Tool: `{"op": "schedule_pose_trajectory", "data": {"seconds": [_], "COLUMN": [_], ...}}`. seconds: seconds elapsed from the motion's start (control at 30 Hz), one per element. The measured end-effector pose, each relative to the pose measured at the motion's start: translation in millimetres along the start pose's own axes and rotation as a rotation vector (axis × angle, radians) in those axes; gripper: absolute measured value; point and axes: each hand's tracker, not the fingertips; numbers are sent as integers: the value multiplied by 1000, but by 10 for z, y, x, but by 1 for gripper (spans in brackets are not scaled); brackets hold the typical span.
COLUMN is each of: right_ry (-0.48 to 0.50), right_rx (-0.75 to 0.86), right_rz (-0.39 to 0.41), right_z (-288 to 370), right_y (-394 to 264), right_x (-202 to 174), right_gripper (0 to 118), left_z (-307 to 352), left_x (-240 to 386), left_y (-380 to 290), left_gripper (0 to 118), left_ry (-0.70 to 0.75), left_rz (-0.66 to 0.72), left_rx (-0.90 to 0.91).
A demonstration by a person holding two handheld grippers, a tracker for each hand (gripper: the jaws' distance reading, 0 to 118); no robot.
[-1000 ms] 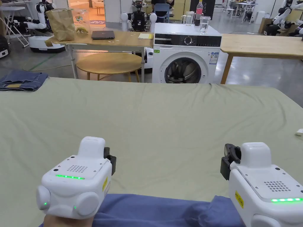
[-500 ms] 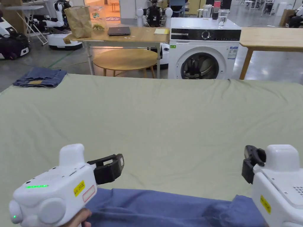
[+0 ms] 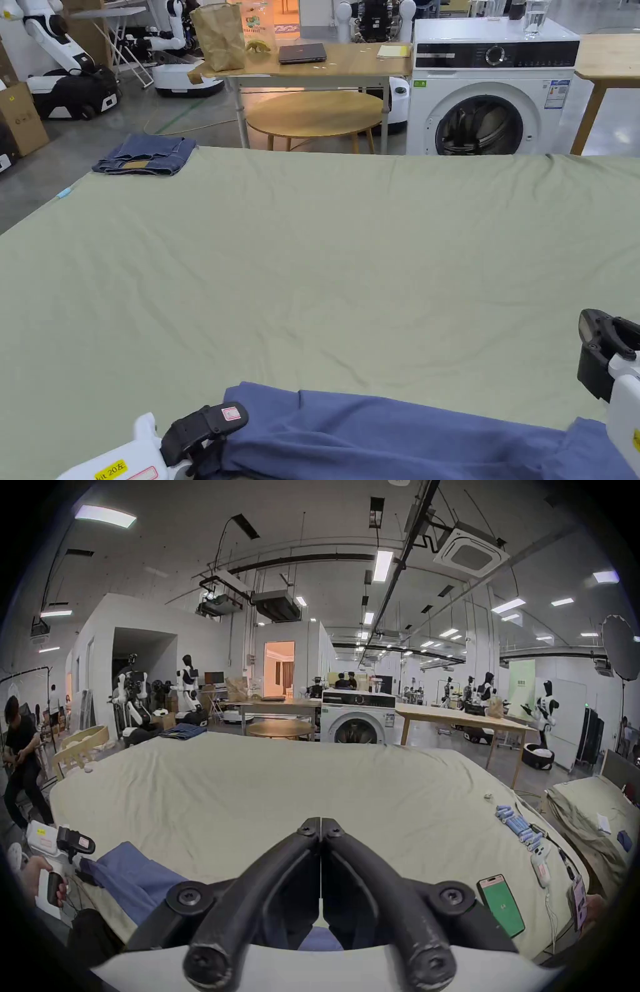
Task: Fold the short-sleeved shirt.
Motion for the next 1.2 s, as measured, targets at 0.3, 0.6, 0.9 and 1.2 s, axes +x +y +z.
{"op": "schedule_pose_trajectory", "data": {"seconds": [0.3, 0.6, 0.9, 1.2], "right_ry": [11, -3, -18, -60], "right_rx": [-14, -35, -42, -58], "right_rz": [9, 4, -17, -37], "right_z": [13, 76, 186, 380], "right_y": [-29, -138, -237, -352], "right_x": [-63, 32, 196, 528], "right_gripper": [0, 0, 0, 0], "left_z": [-500, -70, -982, -2376], "left_x": [-101, 752, 1915, 1299], "left_y": [8, 194, -1172, -1997], "left_gripper": [9, 7, 7, 25], "left_ry": [130, 425, 381, 646], "left_rz": [66, -458, -1241, -1289], "left_rx": [52, 195, -27, -385]}}
